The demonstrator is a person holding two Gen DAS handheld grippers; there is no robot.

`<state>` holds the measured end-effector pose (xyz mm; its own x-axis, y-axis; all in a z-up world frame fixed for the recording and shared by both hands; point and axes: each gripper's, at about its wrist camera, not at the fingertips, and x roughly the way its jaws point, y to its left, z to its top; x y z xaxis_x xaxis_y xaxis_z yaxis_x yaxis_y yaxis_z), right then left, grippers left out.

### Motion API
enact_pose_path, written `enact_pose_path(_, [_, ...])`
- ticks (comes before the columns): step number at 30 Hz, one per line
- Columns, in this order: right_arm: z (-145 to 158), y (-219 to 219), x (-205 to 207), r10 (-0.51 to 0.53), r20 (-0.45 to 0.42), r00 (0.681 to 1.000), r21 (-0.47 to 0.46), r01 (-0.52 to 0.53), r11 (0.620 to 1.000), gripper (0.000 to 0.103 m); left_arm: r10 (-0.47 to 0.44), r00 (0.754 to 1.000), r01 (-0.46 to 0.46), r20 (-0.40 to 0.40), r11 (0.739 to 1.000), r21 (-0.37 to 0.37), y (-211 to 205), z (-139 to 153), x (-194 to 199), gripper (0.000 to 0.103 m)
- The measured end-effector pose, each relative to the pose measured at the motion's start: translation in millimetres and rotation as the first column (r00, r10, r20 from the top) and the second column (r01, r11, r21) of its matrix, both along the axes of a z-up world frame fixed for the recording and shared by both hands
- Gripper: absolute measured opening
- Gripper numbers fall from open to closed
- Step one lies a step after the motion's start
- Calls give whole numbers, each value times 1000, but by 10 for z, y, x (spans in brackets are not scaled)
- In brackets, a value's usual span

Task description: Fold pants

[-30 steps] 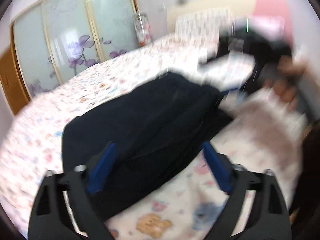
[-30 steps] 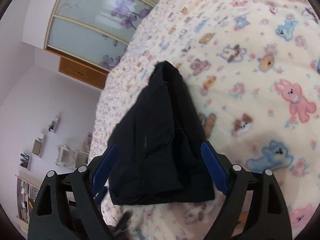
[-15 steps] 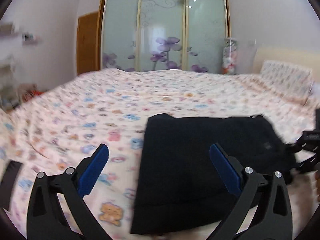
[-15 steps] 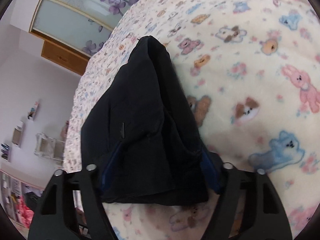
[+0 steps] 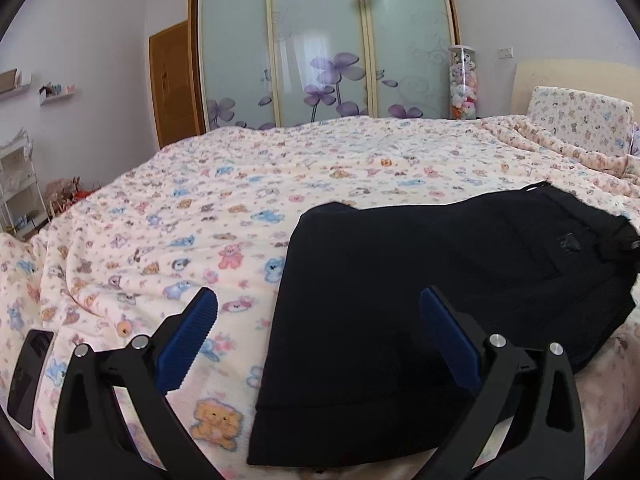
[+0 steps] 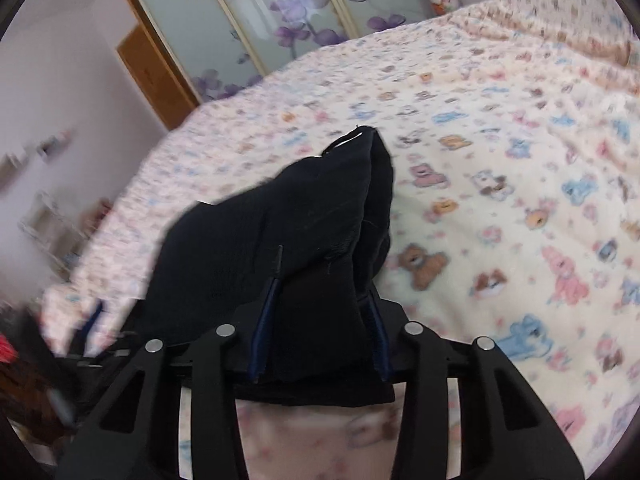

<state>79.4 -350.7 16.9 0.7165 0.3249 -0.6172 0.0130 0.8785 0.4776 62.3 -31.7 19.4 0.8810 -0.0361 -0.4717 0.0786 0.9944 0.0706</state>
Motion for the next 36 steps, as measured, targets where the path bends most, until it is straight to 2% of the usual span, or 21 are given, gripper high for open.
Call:
enact_pose_path(3, [-288,-209,109,-21,-121,992,80,31,996,42,14,1000,-15,-26,1000,-21,47,-23,49,101])
enact_pose_path(5, [-425,-278,140,-25,-161,987,113,43,993,42,17,999,-18,-40,1000,-25,48,-42,76,101])
enact_pose_path(10, [-225,-170,-27,0,-101,995,100,10,995,41,5,999,-6,-40,1000,-24,24,-24,76,101])
enact_pose_path(15, [-166,-151,-108,33,-89,995,132,-21,991,41,-52,999,51,-2,986,-159,144,79,37,101])
enact_pose_path(17, [-200,-169,-96,47,-98,994,144,-32,989,40,-74,997,73,1,973,-221,201,111,47,101])
enact_pose_path(21, [-341,-165,-38,58,-155,986,77,-47,996,44,-122,992,108,-19,932,-347,276,119,113,101])
enact_pose_path(22, [-339,-189,-44,61,-161,985,102,-45,994,48,-139,990,118,-27,916,-383,288,113,132,101])
enact_pose_path(23, [-321,-224,-53,56,-176,983,120,-35,992,59,-170,985,138,-35,889,-437,300,105,155,101])
enact_pose_path(25, [-243,-309,-104,29,-169,985,134,-6,991,71,-216,976,175,-25,850,-496,288,110,157,101])
enact_pose_path(26, [-171,-365,-148,9,-134,991,135,9,991,71,-231,973,194,-11,841,-504,264,123,143,101])
enact_pose_path(27, [-103,-400,-194,-20,-98,995,124,32,992,71,-238,971,207,2,842,-498,231,134,124,101])
enact_pose_path(29, [10,-440,-259,-63,-14,998,102,64,993,71,-243,969,237,43,869,-435,104,180,64,101])
enact_pose_path(31, [113,-394,-304,-36,85,996,117,26,993,71,-246,968,249,56,901,-355,-28,186,32,101])
enact_pose_path(33, [153,-285,-284,26,137,990,141,-45,989,71,-239,971,232,4,942,-243,-204,126,43,101])
enact_pose_path(36, [159,-95,-218,98,171,980,154,-125,980,71,-211,966,193,-150,973,-128,-372,-87,158,101])
